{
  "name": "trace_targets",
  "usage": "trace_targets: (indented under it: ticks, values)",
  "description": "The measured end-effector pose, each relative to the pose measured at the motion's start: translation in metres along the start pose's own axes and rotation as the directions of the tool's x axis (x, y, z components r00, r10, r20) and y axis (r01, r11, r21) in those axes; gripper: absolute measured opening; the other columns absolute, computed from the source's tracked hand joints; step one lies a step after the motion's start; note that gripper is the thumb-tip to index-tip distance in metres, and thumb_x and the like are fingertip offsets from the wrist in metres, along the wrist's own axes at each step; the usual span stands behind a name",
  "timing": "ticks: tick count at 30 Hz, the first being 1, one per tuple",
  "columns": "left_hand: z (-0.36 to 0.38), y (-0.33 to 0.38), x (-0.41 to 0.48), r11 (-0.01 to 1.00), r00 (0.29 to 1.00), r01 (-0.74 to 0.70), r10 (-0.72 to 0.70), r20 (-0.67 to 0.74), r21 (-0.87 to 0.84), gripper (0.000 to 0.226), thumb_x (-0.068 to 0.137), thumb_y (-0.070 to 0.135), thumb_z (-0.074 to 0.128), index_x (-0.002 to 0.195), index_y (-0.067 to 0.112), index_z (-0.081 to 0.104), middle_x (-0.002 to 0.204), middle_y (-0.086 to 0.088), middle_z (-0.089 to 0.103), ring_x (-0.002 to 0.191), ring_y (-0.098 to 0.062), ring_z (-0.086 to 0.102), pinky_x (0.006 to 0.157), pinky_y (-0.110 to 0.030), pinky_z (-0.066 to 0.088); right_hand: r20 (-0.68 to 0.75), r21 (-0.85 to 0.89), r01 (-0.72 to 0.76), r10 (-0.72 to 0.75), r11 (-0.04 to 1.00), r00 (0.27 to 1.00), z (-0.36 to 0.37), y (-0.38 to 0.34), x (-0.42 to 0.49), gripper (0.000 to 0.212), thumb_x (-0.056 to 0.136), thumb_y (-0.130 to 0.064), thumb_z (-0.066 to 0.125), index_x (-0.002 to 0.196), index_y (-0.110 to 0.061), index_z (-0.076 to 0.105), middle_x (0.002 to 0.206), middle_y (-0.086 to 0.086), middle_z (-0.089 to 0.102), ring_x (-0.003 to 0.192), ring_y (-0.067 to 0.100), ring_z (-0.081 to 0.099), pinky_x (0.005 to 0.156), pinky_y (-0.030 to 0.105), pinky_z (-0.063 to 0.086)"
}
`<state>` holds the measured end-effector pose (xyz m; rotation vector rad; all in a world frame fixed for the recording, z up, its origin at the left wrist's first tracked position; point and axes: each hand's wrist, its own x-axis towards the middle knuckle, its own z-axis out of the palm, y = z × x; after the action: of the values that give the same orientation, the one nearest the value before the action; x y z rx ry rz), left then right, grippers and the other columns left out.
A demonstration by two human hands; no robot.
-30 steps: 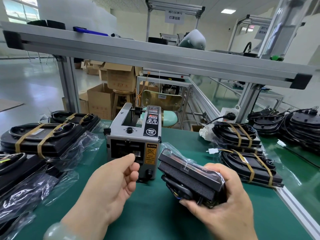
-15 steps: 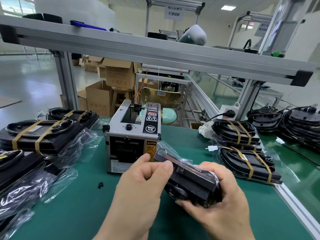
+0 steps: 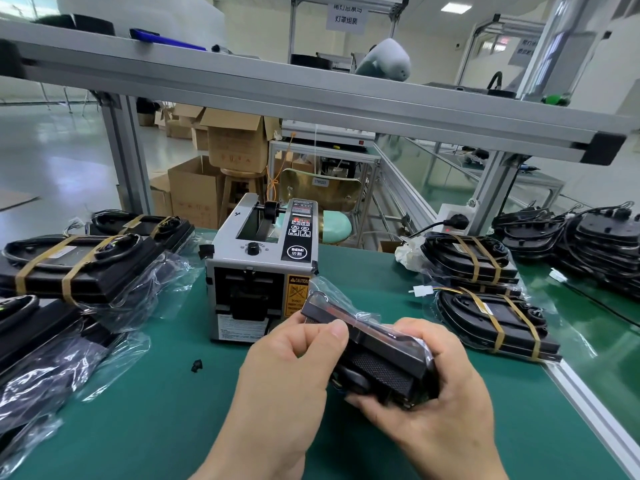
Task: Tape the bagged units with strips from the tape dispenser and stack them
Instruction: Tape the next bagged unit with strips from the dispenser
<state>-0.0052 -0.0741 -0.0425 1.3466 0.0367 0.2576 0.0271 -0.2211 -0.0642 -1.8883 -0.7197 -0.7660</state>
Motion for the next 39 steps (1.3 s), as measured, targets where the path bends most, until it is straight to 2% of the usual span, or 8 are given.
trace_targets:
  ticks: [7, 19, 24, 27, 31, 33, 36, 39]
  values:
    - [0.005, 0.001, 0.0, 1.0, 1.0, -0.013, 0.014, 0.004, -0.02, 0.029, 0.089, 0.017, 0.059, 0.066, 0.012, 0.077, 0.092, 0.01, 0.075, 0.119, -0.005, 0.054, 0.107, -0.033, 0.034, -0.014, -0.009, -0.007, 0.007, 1.0, 1.0, 0.0, -0.001, 0.001, 0.075, 0.044, -0.032, 0.087, 0.109, -0.036, 0.049, 0.104, -0.014, 0.06, 0.089, 0.0, 0.062, 0.077, 0.005, 0.044]
    - [0.014, 0.002, 0.002, 0.996, 0.993, -0.025, 0.034, -0.109, 0.086, 0.036, 0.084, 0.018, 0.065, 0.049, 0.014, 0.07, 0.095, 0.002, 0.072, 0.082, 0.011, 0.063, 0.063, 0.001, 0.038, -0.025, 0.011, -0.017, 0.017, 1.0, 1.0, 0.002, -0.002, 0.0, 0.07, 0.046, -0.032, 0.087, 0.105, -0.044, 0.05, 0.103, -0.022, 0.06, 0.086, -0.001, 0.062, 0.074, 0.004, 0.043]
    - [0.015, -0.005, 0.003, 0.988, 0.984, -0.013, 0.039, -0.174, 0.151, 0.022, 0.076, 0.034, 0.071, 0.059, 0.021, 0.074, 0.096, -0.002, 0.072, 0.105, 0.004, 0.06, 0.093, -0.015, 0.042, -0.03, 0.007, -0.023, 0.023, 1.0, 0.999, 0.001, -0.004, 0.001, 0.07, 0.048, -0.04, 0.085, 0.107, -0.05, 0.05, 0.102, -0.02, 0.061, 0.085, -0.001, 0.062, 0.074, 0.004, 0.043]
    - [0.017, -0.006, 0.003, 0.987, 0.976, 0.009, 0.026, -0.216, 0.16, 0.023, 0.067, 0.045, 0.07, 0.06, 0.023, 0.073, 0.098, -0.007, 0.071, 0.104, -0.017, 0.064, 0.099, -0.038, 0.046, -0.027, -0.008, -0.022, 0.021, 1.0, 0.999, 0.001, -0.004, 0.001, 0.075, 0.046, -0.034, 0.087, 0.108, -0.052, 0.049, 0.103, -0.019, 0.061, 0.084, -0.002, 0.062, 0.072, 0.003, 0.043]
    - [0.017, -0.007, 0.004, 0.992, 0.965, 0.028, 0.005, -0.261, 0.122, 0.013, 0.071, 0.033, 0.078, 0.072, 0.022, 0.072, 0.086, -0.001, 0.071, 0.074, -0.007, 0.064, 0.07, -0.02, 0.051, -0.026, -0.018, -0.028, 0.027, 0.999, 0.999, -0.001, -0.002, 0.0, 0.079, 0.045, -0.033, 0.087, 0.109, -0.055, 0.048, 0.102, -0.022, 0.062, 0.084, -0.001, 0.063, 0.073, 0.004, 0.044]
    - [0.014, -0.008, 0.006, 0.998, 0.959, 0.046, -0.03, -0.28, 0.05, 0.035, 0.063, 0.032, 0.083, 0.091, 0.022, 0.065, 0.088, 0.003, 0.068, 0.068, 0.005, 0.062, 0.058, -0.007, 0.045, -0.02, -0.014, -0.03, 0.03, 0.999, 0.999, -0.001, -0.003, 0.001, 0.076, 0.045, -0.038, 0.086, 0.109, -0.054, 0.049, 0.103, -0.023, 0.061, 0.086, -0.002, 0.062, 0.074, 0.003, 0.043]
    - [0.01, -0.009, 0.013, 0.998, 0.98, 0.062, -0.061, -0.188, -0.001, 0.075, 0.048, 0.042, 0.085, 0.113, 0.025, 0.05, 0.107, 0.012, 0.064, 0.09, 0.007, 0.062, 0.077, -0.012, 0.048, -0.001, -0.007, -0.028, 0.028, 1.0, 1.0, -0.002, -0.004, 0.001, 0.071, 0.045, -0.038, 0.086, 0.107, -0.047, 0.051, 0.104, -0.023, 0.062, 0.086, -0.001, 0.063, 0.073, 0.004, 0.044]
    - [0.005, -0.007, 0.022, 0.995, 0.996, 0.085, -0.083, 0.045, -0.049, 0.064, 0.053, 0.033, 0.092, 0.104, 0.024, 0.055, 0.093, 0.01, 0.069, 0.085, -0.004, 0.066, 0.07, -0.013, 0.049, 0.015, 0.001, -0.027, 0.027, 1.0, 1.0, -0.002, -0.005, 0.001, 0.069, 0.045, -0.039, 0.084, 0.106, -0.043, 0.052, 0.104, -0.025, 0.062, 0.085, -0.003, 0.063, 0.073, 0.002, 0.043]
